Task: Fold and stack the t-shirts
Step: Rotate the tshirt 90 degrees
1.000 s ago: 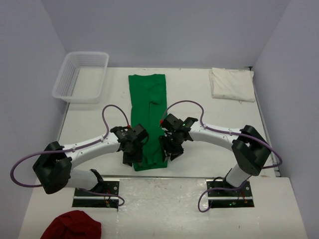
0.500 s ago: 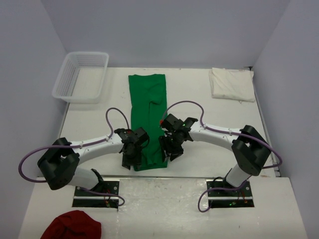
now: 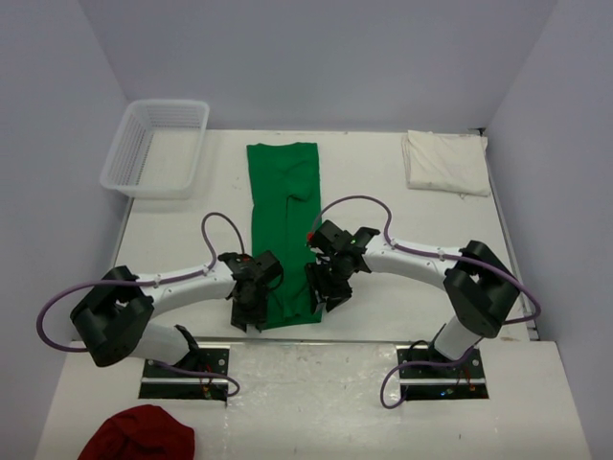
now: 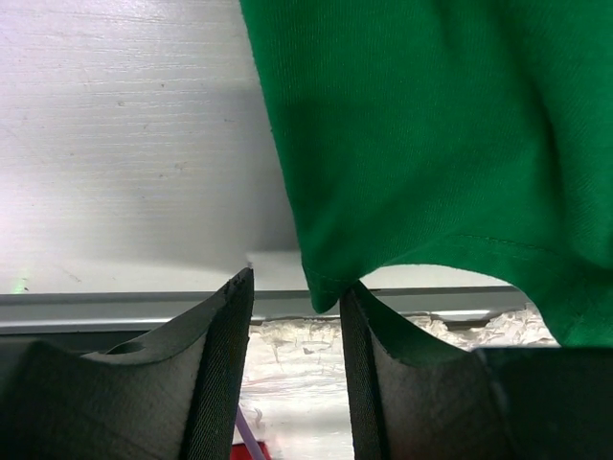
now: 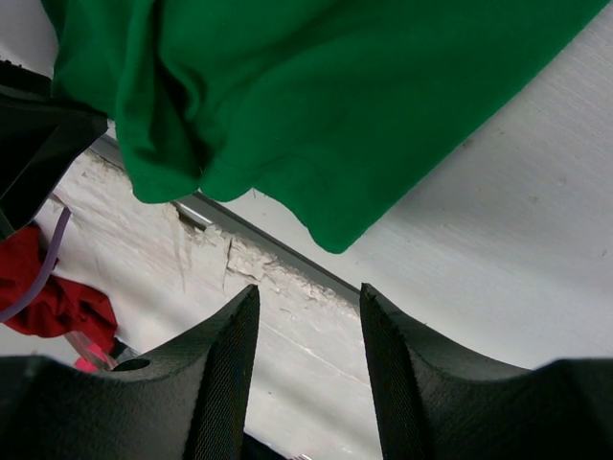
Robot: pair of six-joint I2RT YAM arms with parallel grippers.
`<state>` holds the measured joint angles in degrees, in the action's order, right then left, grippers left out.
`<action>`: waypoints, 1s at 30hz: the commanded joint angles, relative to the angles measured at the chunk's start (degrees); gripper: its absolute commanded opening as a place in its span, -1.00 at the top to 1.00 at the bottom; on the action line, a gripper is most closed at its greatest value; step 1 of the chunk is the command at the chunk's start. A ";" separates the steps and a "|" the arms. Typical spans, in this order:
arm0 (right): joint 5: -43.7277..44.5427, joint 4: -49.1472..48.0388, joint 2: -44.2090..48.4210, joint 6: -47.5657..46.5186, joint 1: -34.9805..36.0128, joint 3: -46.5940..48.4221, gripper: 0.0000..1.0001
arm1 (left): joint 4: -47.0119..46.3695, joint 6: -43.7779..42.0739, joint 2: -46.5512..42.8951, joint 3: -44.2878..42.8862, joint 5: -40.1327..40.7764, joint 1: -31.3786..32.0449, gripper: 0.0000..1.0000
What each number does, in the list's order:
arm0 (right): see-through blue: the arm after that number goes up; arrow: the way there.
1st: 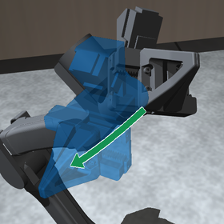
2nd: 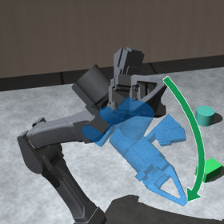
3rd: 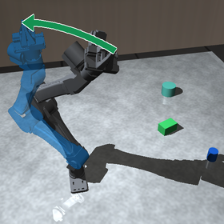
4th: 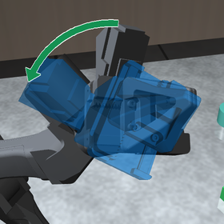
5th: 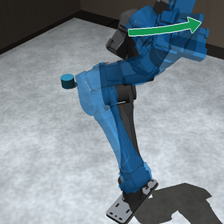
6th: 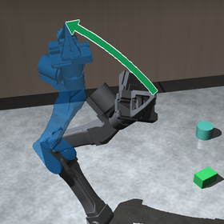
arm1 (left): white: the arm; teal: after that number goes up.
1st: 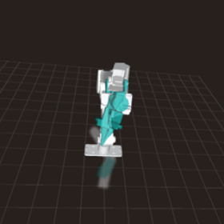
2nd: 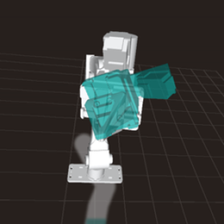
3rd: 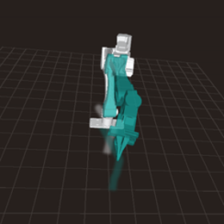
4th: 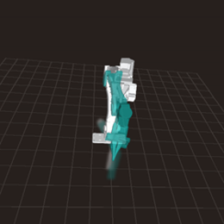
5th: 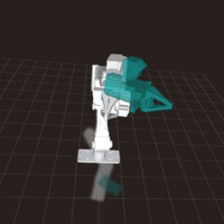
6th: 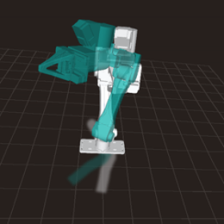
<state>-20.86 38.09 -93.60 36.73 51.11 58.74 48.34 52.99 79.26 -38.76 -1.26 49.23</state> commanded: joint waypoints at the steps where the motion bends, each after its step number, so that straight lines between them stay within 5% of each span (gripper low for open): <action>1: -2.43 -0.91 -1.05 0.54 0.30 0.50 0.04 | -0.17 1.50 -1.48 0.35 0.99 0.25 0.15; 30: 4.16 3.21 -10.81 3.43 0.30 5.77 0.14 | 0.09 3.96 -5.17 3.43 0.99 0.25 0.15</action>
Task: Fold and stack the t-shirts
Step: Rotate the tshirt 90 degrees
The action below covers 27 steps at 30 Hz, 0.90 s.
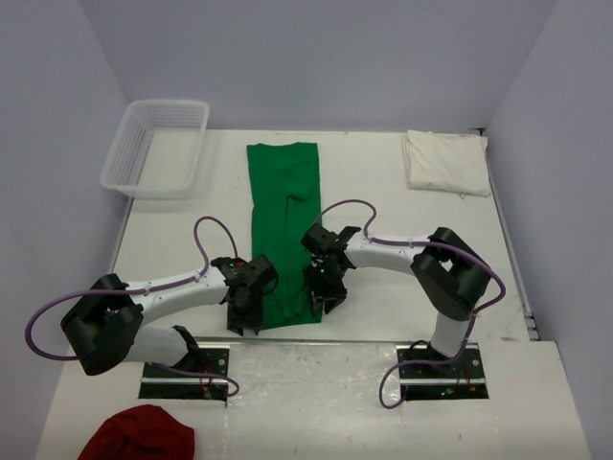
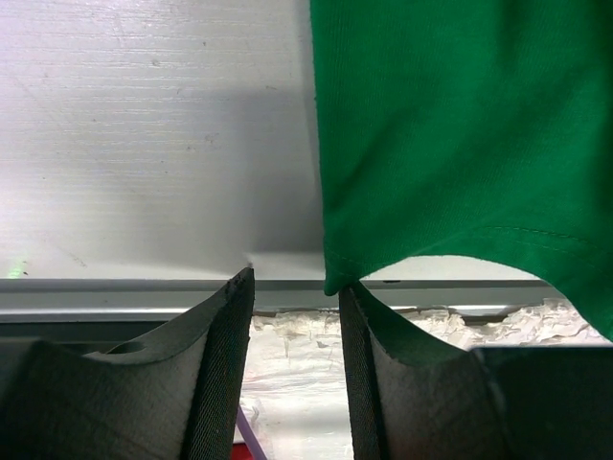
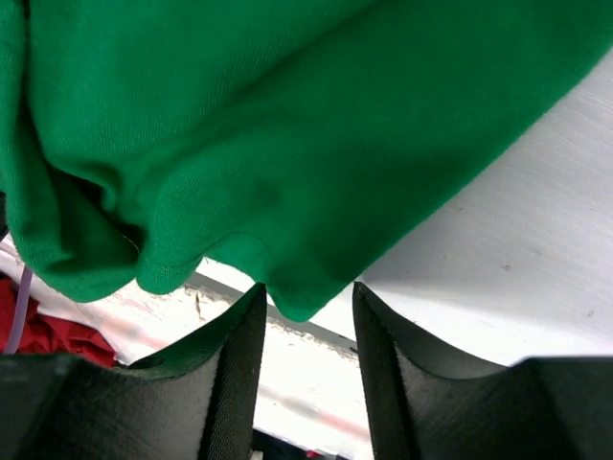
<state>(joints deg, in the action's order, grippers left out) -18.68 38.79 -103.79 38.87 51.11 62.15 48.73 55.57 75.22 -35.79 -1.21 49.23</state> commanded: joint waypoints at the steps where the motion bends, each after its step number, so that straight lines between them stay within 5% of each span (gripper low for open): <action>1: 2.15 2.96 -1.15 1.47 0.39 2.97 0.17 | -0.30 1.56 -1.04 0.37 0.95 0.25 0.14; 9: 3.20 4.11 0.43 3.93 0.30 1.14 0.39 | 1.37 2.87 0.72 -1.38 -0.10 0.16 0.14; 19: 4.44 3.40 4.64 6.30 0.30 -4.31 1.00 | 2.24 4.63 3.52 -3.50 -1.07 0.16 0.12; 27: 4.70 3.31 4.91 7.36 0.30 -6.42 1.00 | 3.12 5.51 4.76 -3.15 -1.25 0.16 0.10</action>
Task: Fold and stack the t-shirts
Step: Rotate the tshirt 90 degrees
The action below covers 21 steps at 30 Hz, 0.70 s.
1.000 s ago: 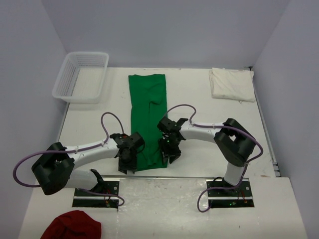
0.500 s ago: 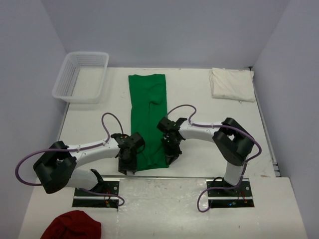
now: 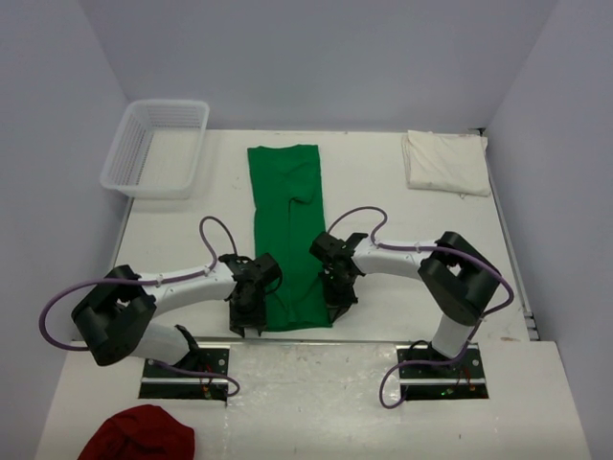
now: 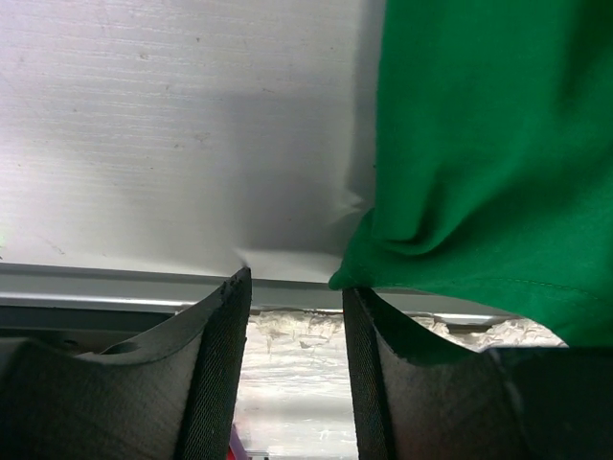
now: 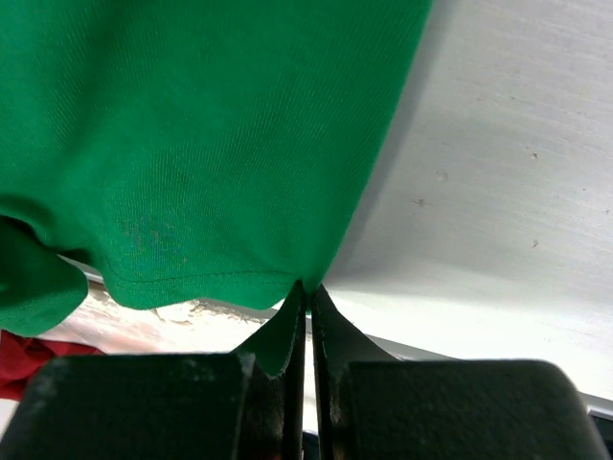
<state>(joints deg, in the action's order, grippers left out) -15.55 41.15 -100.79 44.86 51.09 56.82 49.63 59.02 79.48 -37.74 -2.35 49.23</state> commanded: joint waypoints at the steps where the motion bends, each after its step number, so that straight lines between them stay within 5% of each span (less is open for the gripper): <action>1: 1.23 0.78 2.00 1.28 0.33 -1.18 1.00 | 2.06 2.15 0.58 -0.68 -0.20 0.16 0.10; 10: 2.10 -0.89 3.76 2.25 0.33 -5.93 0.85 | 1.35 3.82 -0.20 1.35 -2.04 0.16 0.08; 13: 3.94 -2.12 5.86 1.20 0.33 -7.07 0.54 | 3.45 4.08 -2.04 -2.32 0.32 0.25 0.02; 17: 6.85 -0.63 9.56 -0.82 0.33 -5.50 -0.45 | 9.51 7.15 -6.43 -8.22 3.65 0.16 0.00; 21: 9.66 1.39 11.66 -2.84 0.33 -2.86 -0.57 | 12.60 9.61 -8.55 -12.18 3.23 0.34 -0.09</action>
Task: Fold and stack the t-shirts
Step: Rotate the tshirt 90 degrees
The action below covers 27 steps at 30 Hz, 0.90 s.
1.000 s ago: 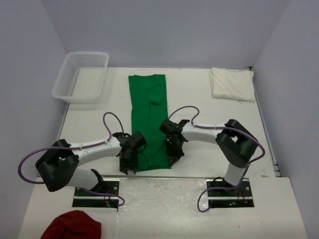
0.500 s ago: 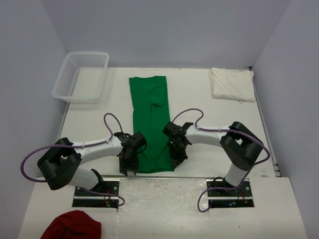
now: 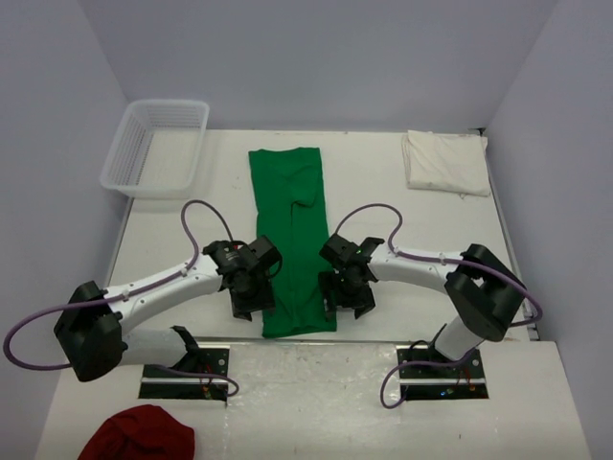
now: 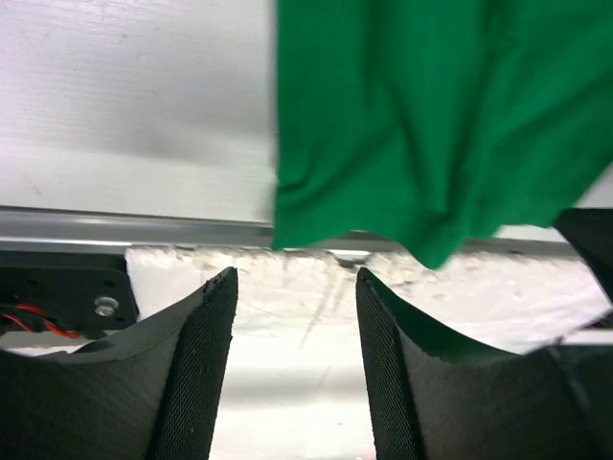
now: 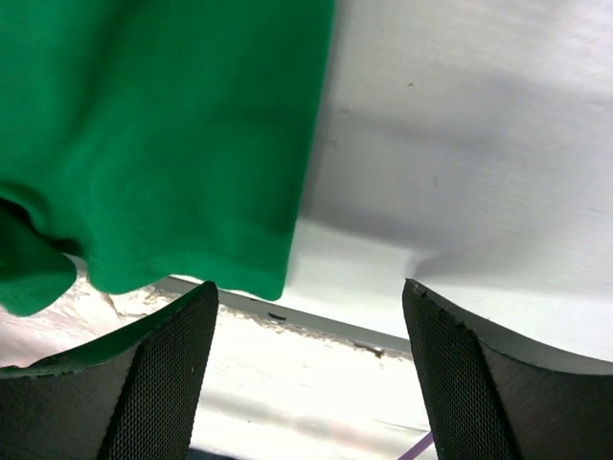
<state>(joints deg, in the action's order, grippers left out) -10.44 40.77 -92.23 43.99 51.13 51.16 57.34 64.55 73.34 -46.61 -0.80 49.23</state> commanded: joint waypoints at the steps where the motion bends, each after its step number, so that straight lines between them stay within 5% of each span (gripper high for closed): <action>1: 5.24 2.64 4.06 -2.67 0.28 3.50 -0.58 | 5.06 5.05 -2.76 -4.10 1.15 0.60 -0.10; 6: 3.94 4.31 2.14 -5.83 0.28 8.69 -0.48 | 5.59 5.76 -3.91 -7.08 1.94 1.22 -0.11; 9: 3.67 5.28 -0.14 -7.07 0.28 12.73 0.28 | 3.40 4.01 -0.84 -9.28 2.47 1.22 0.10; 10: 3.50 5.63 -1.10 -7.68 0.19 14.92 0.87 | 1.04 2.35 1.69 -9.81 1.34 1.13 0.35; 11: 3.06 5.89 -1.72 -8.21 0.19 15.81 1.00 | -0.55 1.55 3.02 -10.95 1.15 1.22 0.55; 13: 1.74 5.90 -3.39 -9.35 0.02 18.17 1.00 | -5.45 -1.35 6.01 -11.92 -2.80 1.04 1.00; 17: -0.63 5.72 -6.81 -11.72 -0.24 20.47 1.00 | -10.40 -5.58 15.14 -14.21 -6.14 0.43 1.00; 27: -6.79 2.82 -11.31 -12.43 -1.56 19.25 1.00 | -15.95 -8.83 18.33 -8.15 -7.55 -4.49 1.00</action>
<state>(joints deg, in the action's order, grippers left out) -14.26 44.91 -103.55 32.82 49.54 70.13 43.79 58.26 92.05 -56.25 -7.29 46.39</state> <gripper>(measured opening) 0.003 0.002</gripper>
